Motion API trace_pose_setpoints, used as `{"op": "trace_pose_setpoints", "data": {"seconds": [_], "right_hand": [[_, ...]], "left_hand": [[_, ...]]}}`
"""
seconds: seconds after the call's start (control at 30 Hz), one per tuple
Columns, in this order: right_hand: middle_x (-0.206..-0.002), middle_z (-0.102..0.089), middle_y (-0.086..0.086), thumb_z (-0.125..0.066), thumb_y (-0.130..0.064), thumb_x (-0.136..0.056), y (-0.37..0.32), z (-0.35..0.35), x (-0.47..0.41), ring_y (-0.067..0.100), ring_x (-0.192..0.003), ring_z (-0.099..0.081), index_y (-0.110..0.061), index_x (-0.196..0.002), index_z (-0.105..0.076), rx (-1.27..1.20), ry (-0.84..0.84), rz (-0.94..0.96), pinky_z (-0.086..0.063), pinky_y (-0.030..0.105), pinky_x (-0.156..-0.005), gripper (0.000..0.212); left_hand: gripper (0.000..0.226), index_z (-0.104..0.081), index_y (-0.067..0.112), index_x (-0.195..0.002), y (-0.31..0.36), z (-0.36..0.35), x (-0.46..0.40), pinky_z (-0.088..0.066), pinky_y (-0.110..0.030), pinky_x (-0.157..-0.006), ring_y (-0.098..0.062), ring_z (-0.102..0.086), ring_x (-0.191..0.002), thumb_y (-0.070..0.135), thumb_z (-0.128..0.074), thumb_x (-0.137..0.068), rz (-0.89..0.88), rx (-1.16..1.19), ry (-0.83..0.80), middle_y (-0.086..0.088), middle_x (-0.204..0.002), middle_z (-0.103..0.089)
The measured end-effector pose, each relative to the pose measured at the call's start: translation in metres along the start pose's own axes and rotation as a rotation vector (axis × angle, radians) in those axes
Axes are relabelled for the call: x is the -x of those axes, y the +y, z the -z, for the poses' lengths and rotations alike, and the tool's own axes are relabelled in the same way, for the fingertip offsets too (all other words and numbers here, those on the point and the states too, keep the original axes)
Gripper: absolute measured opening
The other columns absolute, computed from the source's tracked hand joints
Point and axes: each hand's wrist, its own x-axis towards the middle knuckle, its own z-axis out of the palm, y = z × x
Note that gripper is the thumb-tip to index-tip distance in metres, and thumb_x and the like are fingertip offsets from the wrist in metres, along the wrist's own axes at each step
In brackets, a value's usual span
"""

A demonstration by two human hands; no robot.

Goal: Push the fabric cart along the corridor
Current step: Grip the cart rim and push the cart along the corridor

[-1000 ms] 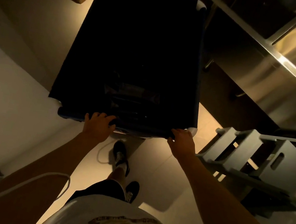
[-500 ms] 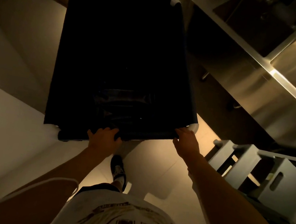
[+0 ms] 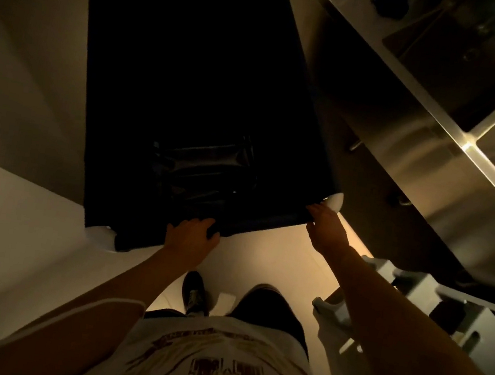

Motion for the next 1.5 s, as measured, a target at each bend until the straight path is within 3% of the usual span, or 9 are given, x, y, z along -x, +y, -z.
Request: {"op": "trace_pose_setpoints", "data": {"seconds": [0.13, 0.27, 0.37, 0.5, 0.7, 0.87, 1.07, 1.5], "right_hand": [[-0.151, -0.052, 0.009, -0.055, -0.005, -0.098, 0.003, 0.013, -0.038, 0.028, -0.147, -0.038, -0.010, -0.143, -0.054, 0.040, -0.027, 0.046, -0.028, 0.046, -0.125, 0.045], [-0.152, -0.051, 0.006, -0.057, -0.010, -0.099, 0.011, 0.026, -0.082, 0.025, -0.148, -0.038, -0.013, -0.145, -0.053, 0.101, -0.061, 0.127, -0.027, 0.046, -0.125, 0.046], [-0.148, -0.055, 0.005, -0.058, -0.012, -0.099, 0.010, 0.038, -0.118, 0.025, -0.144, -0.043, -0.014, -0.143, -0.054, 0.123, -0.074, 0.217, -0.030, 0.045, -0.123, 0.045], [-0.146, -0.056, 0.005, -0.056, -0.011, -0.099, 0.002, 0.055, -0.162, 0.025, -0.141, -0.046, -0.015, -0.142, -0.055, 0.159, -0.098, 0.278, -0.032, 0.046, -0.121, 0.044], [-0.123, -0.070, 0.008, -0.053, -0.007, -0.097, -0.023, 0.079, -0.222, 0.026, -0.116, -0.064, -0.015, -0.122, -0.066, 0.162, -0.135, 0.376, -0.046, 0.043, -0.109, 0.029], [-0.136, -0.061, 0.010, -0.054, -0.016, -0.099, -0.032, 0.088, -0.263, 0.029, -0.129, -0.053, -0.012, -0.135, -0.059, 0.167, -0.198, 0.494, -0.040, 0.042, -0.115, 0.037], [-0.137, -0.061, 0.011, -0.051, -0.019, -0.100, -0.051, 0.092, -0.306, 0.030, -0.130, -0.053, -0.013, -0.137, -0.057, 0.257, -0.194, 0.563, -0.037, 0.040, -0.115, 0.037], [-0.141, -0.058, 0.012, -0.052, -0.021, -0.101, -0.119, 0.103, -0.391, 0.031, -0.132, -0.051, -0.011, -0.140, -0.055, 0.251, -0.206, 0.580, -0.037, 0.042, -0.115, 0.041]], "left_hand": [[0.043, -0.053, 0.024, -0.142, -0.012, 0.012, -0.010, -0.049, -0.046, -0.096, -0.030, -0.062, -0.107, 0.035, -0.050, -0.100, -0.048, 0.043, 0.052, -0.010, -0.117, -0.069], [0.052, -0.044, 0.020, -0.149, -0.028, 0.020, -0.016, -0.042, -0.046, -0.106, -0.029, -0.059, -0.118, 0.024, -0.053, -0.098, -0.078, -0.008, 0.107, -0.007, -0.129, -0.063], [0.051, -0.045, 0.018, -0.148, -0.043, 0.031, -0.015, -0.039, -0.048, -0.111, -0.031, -0.056, -0.127, 0.021, -0.053, -0.098, 0.017, -0.015, 0.169, -0.009, -0.138, -0.060], [0.043, -0.054, 0.013, -0.141, -0.058, 0.042, -0.012, -0.045, -0.051, -0.106, -0.034, -0.060, -0.122, 0.020, -0.052, -0.099, 0.136, 0.023, 0.297, -0.012, -0.132, -0.064], [0.042, -0.059, 0.013, -0.136, -0.043, 0.055, -0.027, -0.048, -0.048, -0.104, -0.035, -0.062, -0.117, 0.019, -0.063, -0.095, 0.296, 0.067, 0.403, -0.012, -0.128, -0.066], [0.045, -0.057, 0.017, -0.140, -0.022, 0.061, -0.050, -0.043, -0.052, -0.107, -0.039, -0.060, -0.119, 0.022, -0.063, -0.096, 0.410, 0.027, 0.413, -0.015, -0.127, -0.066], [0.045, -0.050, 0.027, -0.146, -0.017, 0.074, -0.073, -0.032, -0.049, -0.115, -0.034, -0.052, -0.131, 0.029, -0.052, -0.101, 0.499, 0.013, 0.371, -0.008, -0.140, -0.059], [0.044, -0.052, 0.029, -0.144, -0.051, 0.127, -0.133, -0.033, -0.049, -0.112, -0.035, -0.053, -0.128, 0.030, -0.052, -0.100, 0.582, 0.063, 0.388, -0.009, -0.139, -0.060]]}}
